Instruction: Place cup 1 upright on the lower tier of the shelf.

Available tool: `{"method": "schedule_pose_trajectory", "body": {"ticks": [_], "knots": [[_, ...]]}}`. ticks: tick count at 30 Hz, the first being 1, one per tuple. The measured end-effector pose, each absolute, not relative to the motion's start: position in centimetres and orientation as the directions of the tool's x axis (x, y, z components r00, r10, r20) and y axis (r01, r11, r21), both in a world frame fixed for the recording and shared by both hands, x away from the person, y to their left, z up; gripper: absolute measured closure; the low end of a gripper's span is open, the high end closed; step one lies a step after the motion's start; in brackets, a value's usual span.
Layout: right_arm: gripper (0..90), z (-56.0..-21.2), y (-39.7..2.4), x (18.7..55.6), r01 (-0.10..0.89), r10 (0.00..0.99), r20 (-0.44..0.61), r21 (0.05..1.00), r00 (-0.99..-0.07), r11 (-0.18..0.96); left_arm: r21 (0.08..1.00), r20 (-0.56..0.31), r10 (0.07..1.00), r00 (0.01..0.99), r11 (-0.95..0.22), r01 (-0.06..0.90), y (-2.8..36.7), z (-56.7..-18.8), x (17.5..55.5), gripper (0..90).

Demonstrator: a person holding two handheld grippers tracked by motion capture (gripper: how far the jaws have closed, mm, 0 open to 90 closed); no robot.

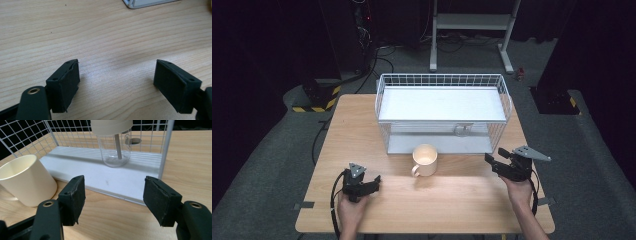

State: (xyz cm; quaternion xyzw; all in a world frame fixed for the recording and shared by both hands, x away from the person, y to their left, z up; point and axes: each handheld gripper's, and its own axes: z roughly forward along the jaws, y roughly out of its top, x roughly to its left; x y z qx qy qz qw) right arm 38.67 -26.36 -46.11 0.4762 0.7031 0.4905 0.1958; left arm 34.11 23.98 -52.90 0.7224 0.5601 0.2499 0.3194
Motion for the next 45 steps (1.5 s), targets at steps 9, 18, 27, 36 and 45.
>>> {"method": "schedule_pose_trajectory", "body": {"ticks": [9,18,27,36,45], "knots": [[34.3,-46.2,-27.0,37.6,0.469,0.858,0.190,0.881,-0.478,0.067,0.741,0.004,0.969,0.248,-0.169,0.649,24.0,-52.9,34.1,20.9],[34.0,-46.2,-27.2,36.4,0.453,0.850,0.182,0.889,-0.494,0.073,0.741,0.004,0.969,0.248,-0.169,0.650,24.0,-52.9,34.1,20.9],[33.4,-46.3,-27.6,35.2,0.448,0.849,0.182,0.891,-0.496,0.070,0.741,0.004,0.969,0.248,-0.169,0.650,24.0,-52.9,34.1,20.9],[33.5,-46.8,-27.8,34.2,0.436,0.847,0.159,0.895,-0.507,0.093,0.741,0.004,0.969,0.248,-0.169,0.650,24.0,-52.9,34.1,20.9],[33.9,-47.3,-27.5,33.1,0.438,0.843,0.135,0.890,-0.521,0.128,0.741,0.004,0.969,0.248,-0.169,0.650,24.0,-52.9,34.1,20.9]]}}
